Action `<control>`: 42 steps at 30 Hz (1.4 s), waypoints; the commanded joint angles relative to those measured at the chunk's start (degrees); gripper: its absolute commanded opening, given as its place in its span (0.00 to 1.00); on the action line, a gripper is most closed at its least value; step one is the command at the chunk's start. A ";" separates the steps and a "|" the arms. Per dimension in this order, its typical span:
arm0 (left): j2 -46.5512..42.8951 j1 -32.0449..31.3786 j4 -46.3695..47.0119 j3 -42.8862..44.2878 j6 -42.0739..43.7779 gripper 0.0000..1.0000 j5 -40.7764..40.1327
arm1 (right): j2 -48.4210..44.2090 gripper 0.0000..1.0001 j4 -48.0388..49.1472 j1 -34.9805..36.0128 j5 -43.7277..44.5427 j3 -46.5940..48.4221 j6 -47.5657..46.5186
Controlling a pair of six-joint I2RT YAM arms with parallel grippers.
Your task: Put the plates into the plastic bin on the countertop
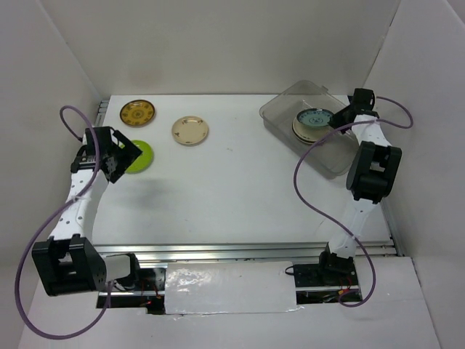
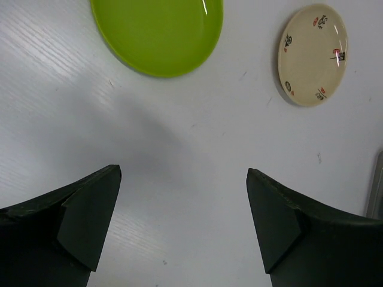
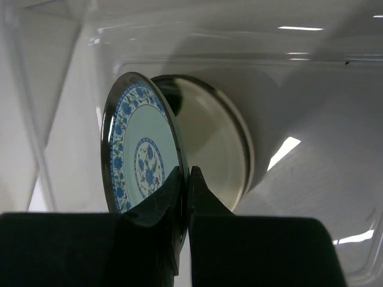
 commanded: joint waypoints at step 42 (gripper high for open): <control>34.65 12.33 26.32 -3.21 -16.94 0.42 2.81 | -68.02 1.00 16.10 34.76 -13.84 -58.25 1.50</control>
